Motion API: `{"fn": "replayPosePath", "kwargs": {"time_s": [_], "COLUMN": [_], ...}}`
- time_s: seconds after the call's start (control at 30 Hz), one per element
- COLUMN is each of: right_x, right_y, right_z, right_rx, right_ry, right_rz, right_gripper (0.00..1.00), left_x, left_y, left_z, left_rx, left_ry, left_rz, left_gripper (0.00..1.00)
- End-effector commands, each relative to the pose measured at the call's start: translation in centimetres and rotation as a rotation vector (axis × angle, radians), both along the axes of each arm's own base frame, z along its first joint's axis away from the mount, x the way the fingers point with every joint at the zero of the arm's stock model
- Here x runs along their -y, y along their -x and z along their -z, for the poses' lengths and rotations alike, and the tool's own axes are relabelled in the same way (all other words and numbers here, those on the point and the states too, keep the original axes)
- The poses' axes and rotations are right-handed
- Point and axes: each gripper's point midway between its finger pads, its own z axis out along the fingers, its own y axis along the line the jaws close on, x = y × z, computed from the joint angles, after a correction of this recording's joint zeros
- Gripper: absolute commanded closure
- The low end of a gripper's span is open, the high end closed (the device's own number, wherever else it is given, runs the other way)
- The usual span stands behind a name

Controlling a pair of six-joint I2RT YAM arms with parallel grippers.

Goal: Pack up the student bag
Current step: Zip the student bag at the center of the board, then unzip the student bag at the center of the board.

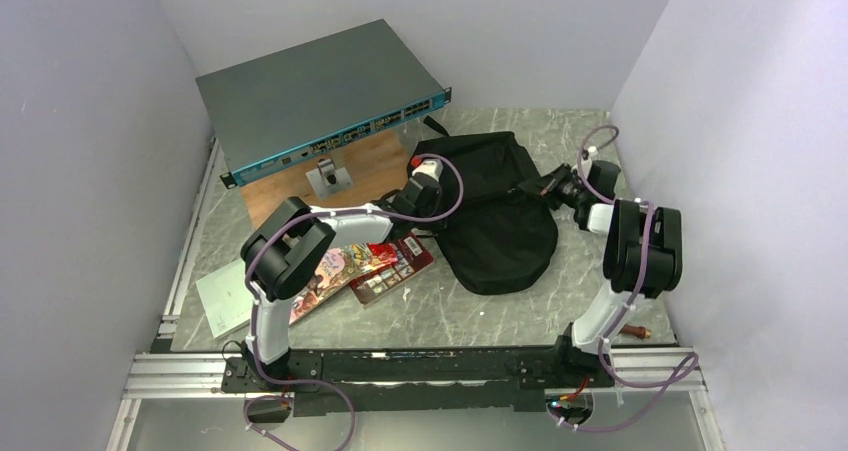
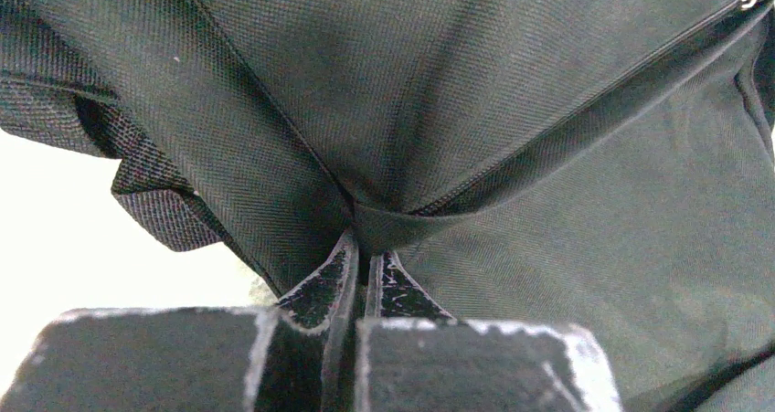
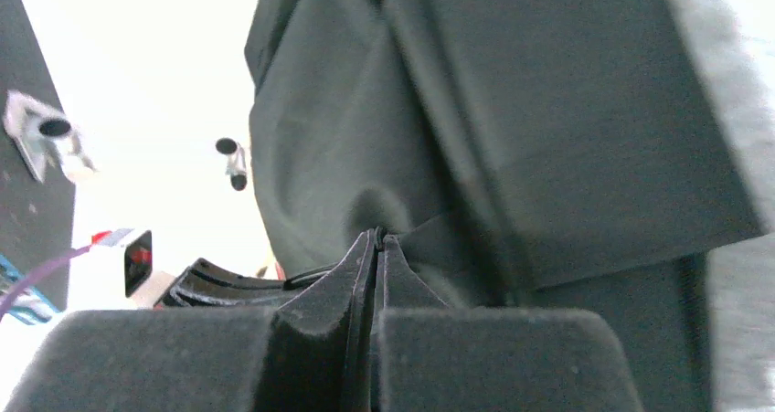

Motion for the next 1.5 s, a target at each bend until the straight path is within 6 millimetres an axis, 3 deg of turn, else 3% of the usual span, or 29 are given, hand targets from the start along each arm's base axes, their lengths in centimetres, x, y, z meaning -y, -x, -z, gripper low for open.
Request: {"fn": "replayPosePath", "kwargs": {"time_s": [0.0, 0.13, 0.43, 0.53, 0.57, 0.73, 0.8, 0.93, 1.0, 1.13, 1.23, 1.37, 1.47], "right_x": [3.6, 6.0, 10.6, 11.2, 11.2, 10.2, 9.7, 6.3, 4.0, -2.3, -8.8, -15.1, -18.0], "right_y": [-1.8, -2.2, -2.8, -2.9, -2.7, -1.4, -0.6, 1.2, 2.4, 6.1, 10.2, 14.4, 16.5], "right_z": [-0.9, 1.7, 1.6, 1.6, 1.7, 0.9, -0.4, -4.0, -5.2, -5.2, -4.5, -3.2, -1.9], "right_rx": [0.040, -0.048, -0.105, -0.141, -0.152, -0.208, -0.219, -0.146, -0.086, 0.049, 0.167, 0.238, 0.264], "right_ry": [-0.119, 0.075, 0.385, 0.477, 0.510, 0.709, 0.774, 0.887, 0.901, 0.697, 0.522, 0.559, 0.674], "right_rz": [0.033, 0.088, 0.237, 0.261, 0.262, 0.296, 0.333, 0.323, 0.276, 0.068, -0.202, -0.393, -0.452], "right_gripper": [1.00, 1.00, 0.99, 0.99, 0.96, 0.62, 0.50, 0.33, 0.27, 0.21, 0.18, 0.16, 0.16], "left_x": [-4.3, -3.3, -2.4, -2.1, -2.0, -1.6, -1.4, -1.4, -1.6, -2.7, -4.2, -7.2, -9.7], "left_y": [2.1, 2.3, 2.7, 3.1, 3.2, 3.6, 3.8, 4.7, 5.6, 8.1, 10.3, 12.9, 14.7], "left_z": [4.1, 3.1, 1.8, 1.4, 1.3, -0.4, -1.7, -5.3, -7.1, -10.1, -11.7, -11.7, -11.8], "left_rx": [-0.102, -0.086, -0.064, -0.064, -0.069, -0.087, -0.072, -0.021, -0.002, 0.037, 0.072, 0.107, 0.148], "left_ry": [-0.178, -0.149, -0.133, -0.117, -0.115, -0.125, -0.105, -0.023, 0.015, 0.127, 0.226, 0.263, 0.271], "left_rz": [-0.036, 0.008, 0.057, 0.078, 0.082, 0.103, 0.118, 0.141, 0.167, 0.195, 0.203, 0.178, 0.155], "left_gripper": [1.00, 1.00, 1.00, 1.00, 1.00, 1.00, 0.89, 0.47, 0.36, 0.24, 0.19, 0.02, 0.00]}}
